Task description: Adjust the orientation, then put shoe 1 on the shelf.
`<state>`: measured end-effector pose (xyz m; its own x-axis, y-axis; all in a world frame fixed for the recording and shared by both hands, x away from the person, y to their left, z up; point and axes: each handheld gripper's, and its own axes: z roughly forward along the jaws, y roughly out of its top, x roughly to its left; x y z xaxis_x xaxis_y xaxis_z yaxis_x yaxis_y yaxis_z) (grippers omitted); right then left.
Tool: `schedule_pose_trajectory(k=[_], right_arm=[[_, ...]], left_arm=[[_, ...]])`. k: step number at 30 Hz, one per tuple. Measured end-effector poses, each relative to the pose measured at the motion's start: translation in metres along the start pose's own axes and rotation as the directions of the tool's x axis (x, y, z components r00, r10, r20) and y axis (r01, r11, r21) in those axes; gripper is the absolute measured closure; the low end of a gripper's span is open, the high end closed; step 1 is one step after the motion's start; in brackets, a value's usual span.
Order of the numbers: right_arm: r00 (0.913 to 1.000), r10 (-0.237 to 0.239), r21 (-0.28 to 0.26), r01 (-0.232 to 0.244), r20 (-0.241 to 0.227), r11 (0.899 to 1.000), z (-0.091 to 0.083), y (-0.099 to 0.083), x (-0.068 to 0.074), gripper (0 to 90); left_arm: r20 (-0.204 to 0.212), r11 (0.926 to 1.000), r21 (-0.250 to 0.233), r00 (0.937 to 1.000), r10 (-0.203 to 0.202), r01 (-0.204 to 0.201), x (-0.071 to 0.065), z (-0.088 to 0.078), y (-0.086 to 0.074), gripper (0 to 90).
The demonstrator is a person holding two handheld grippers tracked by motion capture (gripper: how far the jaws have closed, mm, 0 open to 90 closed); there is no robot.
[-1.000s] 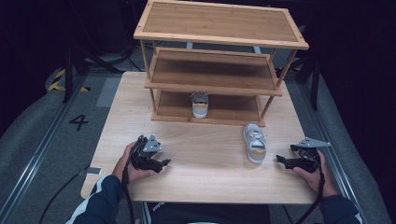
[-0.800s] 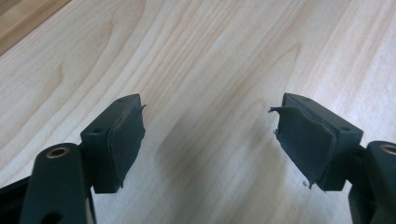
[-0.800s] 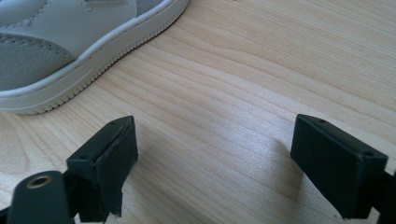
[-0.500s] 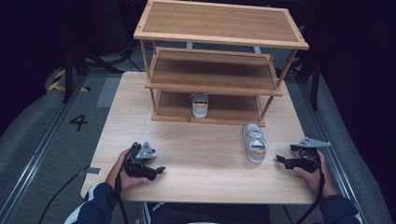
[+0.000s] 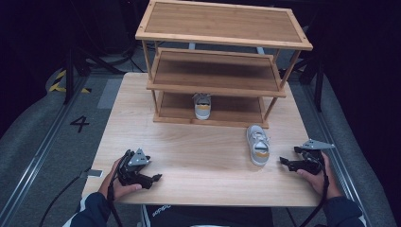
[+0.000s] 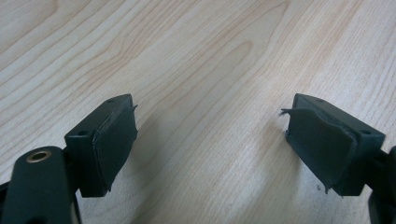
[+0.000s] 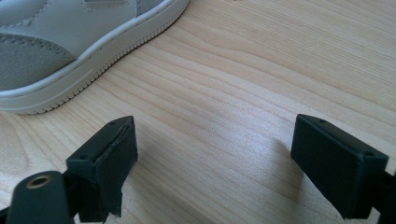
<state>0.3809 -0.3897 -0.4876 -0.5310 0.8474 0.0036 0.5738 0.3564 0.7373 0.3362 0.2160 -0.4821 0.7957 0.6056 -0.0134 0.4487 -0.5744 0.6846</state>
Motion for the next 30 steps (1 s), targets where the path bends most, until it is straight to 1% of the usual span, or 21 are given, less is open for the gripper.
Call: schedule_pose_trajectory(k=[1, 2, 7, 9, 14, 18, 20, 22, 23, 24, 28, 29, 30], right_arm=[[1.0000, 0.000, 0.000, 0.000, 0.000, 1.000, 0.000, 0.000, 0.000, 14.9], [1.0000, 0.000, -0.001, 0.000, 0.000, 1.000, 0.000, 0.000, 0.000, 14.9], [1.0000, 0.005, -0.001, -0.005, 0.004, 1.000, 0.000, 0.000, 0.001, 15.1], [1.0000, 0.006, -0.001, -0.006, 0.006, 1.000, 0.000, 0.000, 0.001, 15.1], [1.0000, 0.005, 0.010, -0.005, 0.001, 1.000, 0.000, 0.001, 0.001, 15.0], [0.9999, -0.017, 0.037, 0.017, -0.003, 0.999, -0.002, 0.004, 0.000, 15.5], [0.9994, -0.033, 0.048, 0.033, -0.006, 0.998, -0.003, 0.005, 0.000, 17.9], [0.9988, -0.041, 0.052, 0.042, -0.027, 0.998, -0.004, 0.005, 0.001, 17.9], [0.9985, -0.040, 0.056, 0.042, -0.036, 0.998, -0.004, 0.005, 0.001, 18.7], [0.9978, -0.049, 0.054, 0.051, -0.045, 0.997, -0.005, 0.005, 0.002, 19.9], [0.9945, -0.062, 0.025, 0.064, -0.084, 0.998, -0.013, 0.009, 0.006, 21.1], [0.9931, -0.069, 0.019, 0.071, -0.095, 0.997, -0.015, 0.011, 0.008, 22.1], [0.9899, -0.087, 0.012, 0.089, -0.112, 0.996, -0.017, 0.012, 0.011, 22.4]], left_arm=[[-0.002, 1.0000, 0.001, 1.0000, -0.007, 0.007, -0.001, 0.000, 0.000, 16.3], [-0.003, 0.9999, 0.010, 1.0000, -0.003, 0.003, 0.000, -0.001, 0.000, 16.2], [-0.001, 1.0000, 0.001, 1.0000, -0.007, 0.007, 0.000, 0.000, -0.001, 16.1], [-0.003, 0.9999, 0.009, 1.0000, -0.005, 0.005, 0.000, -0.001, 0.000, 16.1], [-0.005, 1.0000, 0.002, 1.0000, -0.007, 0.007, -0.001, -0.001, -0.001, 16.1], [-0.005, 1.0000, 0.003, 1.0000, -0.008, 0.008, -0.001, -0.001, -0.001, 16.1], [-0.005, 1.0000, 0.003, 1.0000, -0.008, 0.008, -0.001, -0.001, -0.001, 16.1], [-0.005, 1.0000, 0.003, 0.9999, -0.009, 0.009, -0.001, -0.001, -0.001, 16.1], [-0.005, 1.0000, 0.003, 1.0000, -0.008, 0.008, -0.001, -0.001, -0.001, 16.1], [-0.005, 1.0000, 0.003, 1.0000, -0.008, 0.008, -0.001, -0.001, -0.001, 16.1], [-0.005, 1.0000, 0.003, 1.0000, -0.009, 0.009, -0.001, -0.001, -0.001, 16.1], [-0.005, 1.0000, 0.003, 1.0000, -0.008, 0.008, -0.001, -0.001, -0.001, 16.1], [-0.003, 1.0000, 0.001, 1.0000, -0.009, 0.009, -0.001, -0.001, -0.001, 16.0]])
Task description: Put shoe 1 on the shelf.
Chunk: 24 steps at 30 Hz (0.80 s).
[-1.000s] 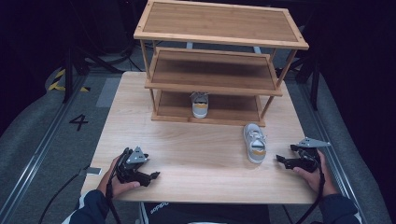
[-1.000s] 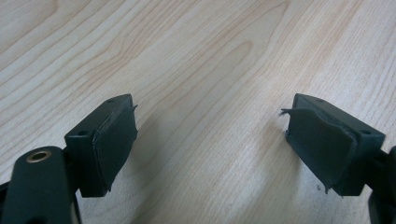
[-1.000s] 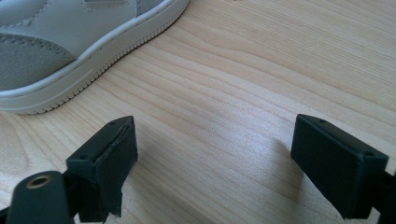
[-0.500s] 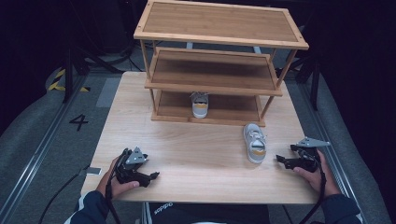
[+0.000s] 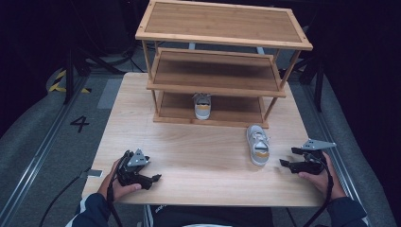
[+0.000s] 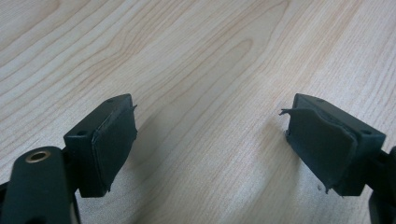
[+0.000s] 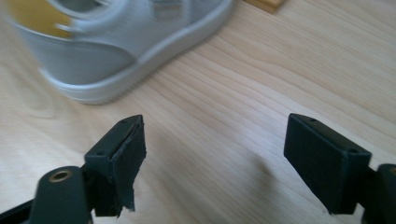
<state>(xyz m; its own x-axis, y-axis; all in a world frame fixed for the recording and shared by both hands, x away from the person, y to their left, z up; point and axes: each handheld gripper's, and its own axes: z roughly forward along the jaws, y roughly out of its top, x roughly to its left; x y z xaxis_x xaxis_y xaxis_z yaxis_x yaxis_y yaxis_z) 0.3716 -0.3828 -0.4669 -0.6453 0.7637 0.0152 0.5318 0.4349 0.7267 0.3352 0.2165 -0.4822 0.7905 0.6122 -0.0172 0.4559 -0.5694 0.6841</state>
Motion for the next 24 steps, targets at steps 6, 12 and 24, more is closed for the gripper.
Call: schedule_pose_trajectory(k=[6, 12, 24], right_arm=[[0.9955, -0.074, -0.009, 0.074, -0.058, 0.997, -0.006, 0.010, 0.012, 25.5], [0.9813, -0.164, -0.027, 0.162, -0.101, 0.986, -0.010, 0.030, 0.026, 27.8], [0.9187, -0.341, 0.036, 0.354, -0.200, 0.934, 0.003, 0.078, 0.057, 36.4]], left_arm=[[0.002, 1.0000, -0.001, 1.0000, -0.003, 0.003, 0.000, 0.000, 0.000, 15.6], [0.003, 1.0000, -0.001, 1.0000, -0.002, 0.002, 0.000, 0.000, 0.000, 15.7], [0.001, 1.0000, -0.001, 1.0000, 0.002, -0.002, 0.000, 0.000, 0.000, 15.7]])
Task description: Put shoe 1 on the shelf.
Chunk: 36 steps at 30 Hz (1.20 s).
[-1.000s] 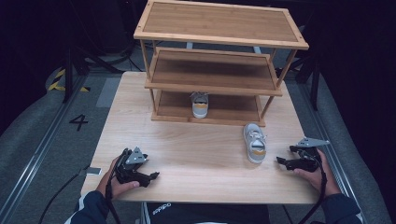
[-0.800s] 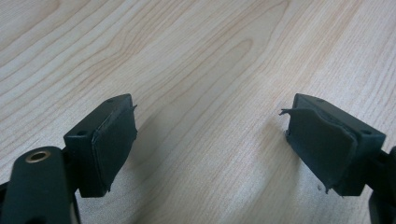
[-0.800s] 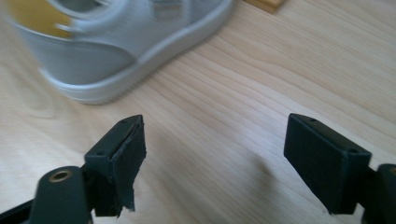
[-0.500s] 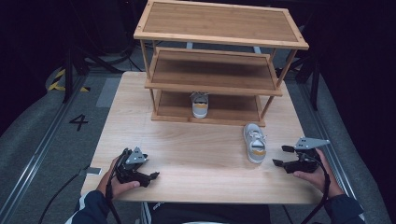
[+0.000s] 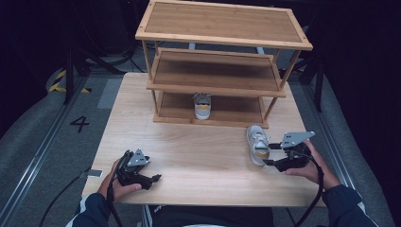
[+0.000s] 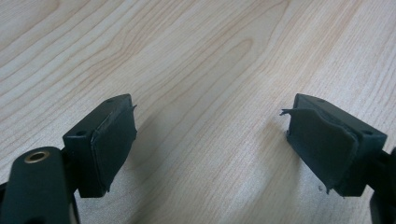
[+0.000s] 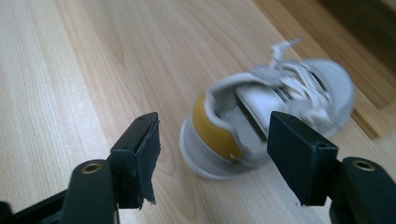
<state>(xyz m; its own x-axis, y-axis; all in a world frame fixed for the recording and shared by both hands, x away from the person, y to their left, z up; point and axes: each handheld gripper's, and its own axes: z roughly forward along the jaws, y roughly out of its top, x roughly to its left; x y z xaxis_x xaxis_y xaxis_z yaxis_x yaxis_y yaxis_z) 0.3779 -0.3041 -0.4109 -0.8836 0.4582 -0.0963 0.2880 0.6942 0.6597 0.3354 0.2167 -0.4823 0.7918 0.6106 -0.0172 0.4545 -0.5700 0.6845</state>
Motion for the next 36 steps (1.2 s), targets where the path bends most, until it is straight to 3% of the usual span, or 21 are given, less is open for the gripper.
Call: schedule_pose_trajectory(k=[4, 6, 9, 12, 15, 19, 25, 29, 30, 33, 36], right_arm=[[0.9983, -0.051, 0.077, 0.053, -0.028, 0.996, 0.009, 0.013, -0.002, 41.3], [0.9967, -0.049, 0.111, 0.056, -0.065, 0.992, 0.013, 0.016, -0.005, 45.5], [0.9920, -0.064, 0.171, 0.082, -0.109, 0.982, 0.021, 0.018, -0.008, 47.7], [0.9895, -0.079, 0.215, 0.104, -0.121, 0.971, 0.029, 0.020, -0.011, 50.9], [0.9850, -0.070, 0.250, 0.108, -0.158, 0.962, 0.037, 0.024, -0.013, 55.7], [0.9824, -0.083, 0.292, 0.130, -0.167, 0.948, 0.046, 0.027, -0.015, 62.1], [0.9704, -0.116, 0.304, 0.178, -0.212, 0.936, 0.048, 0.035, -0.015, 66.6], [0.9665, -0.133, 0.288, 0.194, -0.220, 0.938, 0.048, 0.043, -0.014, 67.4], [0.9689, -0.136, 0.284, 0.192, -0.207, 0.939, 0.047, 0.045, -0.014, 67.6], [0.9686, -0.145, 0.290, 0.201, -0.202, 0.936, 0.048, 0.051, -0.014, 67.6], [0.9642, -0.158, 0.261, 0.211, -0.213, 0.942, 0.047, 0.054, -0.011, 68.1]], left_arm=[[0.000, 1.0000, 0.001, 1.0000, 0.001, -0.001, 0.000, 0.000, 0.000, 15.7], [0.001, 1.0000, 0.000, 1.0000, 0.001, -0.001, 0.000, 0.000, 0.000, 15.7], [0.000, 1.0000, 0.001, 1.0000, 0.001, -0.001, 0.000, 0.000, 0.000, 15.7], [0.001, 1.0000, 0.000, 1.0000, 0.001, -0.001, 0.000, 0.000, 0.000, 15.7], [0.001, 1.0000, 0.001, 1.0000, 0.001, -0.001, 0.000, 0.000, 0.000, 15.7], [0.002, 1.0000, 0.001, 1.0000, 0.001, -0.001, 0.000, 0.000, 0.000, 15.7], [0.003, 1.0000, 0.001, 1.0000, 0.001, -0.001, 0.000, 0.000, 0.000, 15.7], [0.004, 1.0000, 0.000, 1.0000, 0.000, 0.000, 0.000, 0.000, 0.000, 15.6], [0.004, 1.0000, 0.000, 1.0000, 0.001, -0.001, 0.000, 0.000, 0.000, 15.5], [0.004, 1.0000, 0.000, 1.0000, 0.001, -0.001, 0.000, 0.000, 0.000, 15.5], [0.004, 1.0000, 0.000, 1.0000, 0.001, -0.001, 0.000, 0.000, 0.000, 15.5]])
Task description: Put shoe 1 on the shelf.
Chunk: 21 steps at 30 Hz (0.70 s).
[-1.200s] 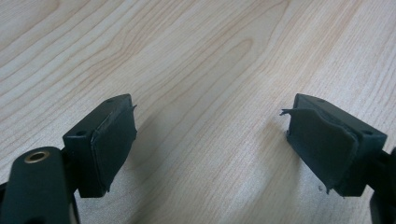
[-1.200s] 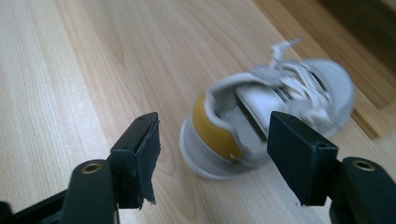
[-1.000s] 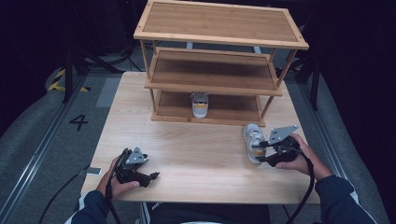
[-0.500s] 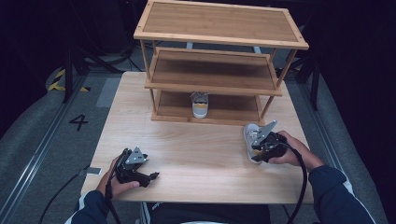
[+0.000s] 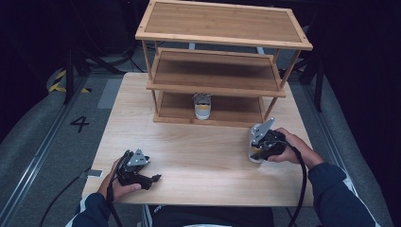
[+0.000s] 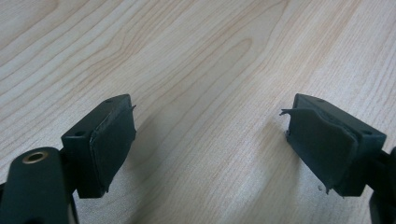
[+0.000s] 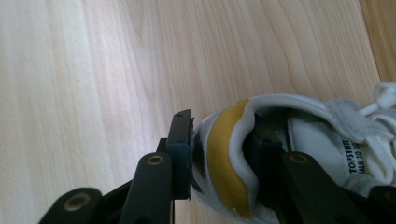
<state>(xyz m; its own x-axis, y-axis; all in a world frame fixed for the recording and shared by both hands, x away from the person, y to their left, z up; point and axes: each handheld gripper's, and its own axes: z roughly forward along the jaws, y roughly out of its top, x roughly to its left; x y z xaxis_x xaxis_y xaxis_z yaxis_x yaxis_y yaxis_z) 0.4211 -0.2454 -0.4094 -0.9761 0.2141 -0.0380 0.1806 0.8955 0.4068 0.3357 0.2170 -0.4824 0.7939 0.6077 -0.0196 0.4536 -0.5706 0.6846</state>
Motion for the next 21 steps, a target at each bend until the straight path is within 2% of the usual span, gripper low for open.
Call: schedule_pose_trajectory(k=[4, 9, 15, 17, 21], right_arm=[[0.9991, -0.043, -0.017, 0.043, 0.001, 0.999, -0.002, 0.009, 0.009, 68.1], [0.9970, -0.077, -0.017, 0.077, 0.013, 0.997, -0.005, 0.021, 0.009, 68.1], [0.9930, -0.118, -0.032, 0.118, 0.013, 0.993, -0.003, 0.040, -0.001, 68.2], [0.9896, -0.142, -0.026, 0.143, 0.019, 0.989, -0.001, 0.048, -0.005, 68.2], [0.9878, -0.152, -0.010, 0.153, 0.033, 0.988, 0.007, 0.066, -0.017, 68.3]], left_arm=[[0.000, 1.0000, 0.000, 1.0000, 0.000, 0.000, 0.000, 0.000, 0.000, 15.5], [0.000, 1.0000, 0.000, 1.0000, 0.000, 0.000, 0.000, 0.000, 0.000, 15.5], [0.001, 1.0000, 0.000, 1.0000, 0.000, 0.000, 0.000, 0.000, 0.000, 15.4], [0.001, 1.0000, 0.000, 1.0000, 0.000, 0.000, 0.000, 0.000, 0.000, 15.4], [0.003, 1.0000, 0.000, 1.0000, 0.001, -0.001, 0.000, 0.000, 0.000, 15.3]])
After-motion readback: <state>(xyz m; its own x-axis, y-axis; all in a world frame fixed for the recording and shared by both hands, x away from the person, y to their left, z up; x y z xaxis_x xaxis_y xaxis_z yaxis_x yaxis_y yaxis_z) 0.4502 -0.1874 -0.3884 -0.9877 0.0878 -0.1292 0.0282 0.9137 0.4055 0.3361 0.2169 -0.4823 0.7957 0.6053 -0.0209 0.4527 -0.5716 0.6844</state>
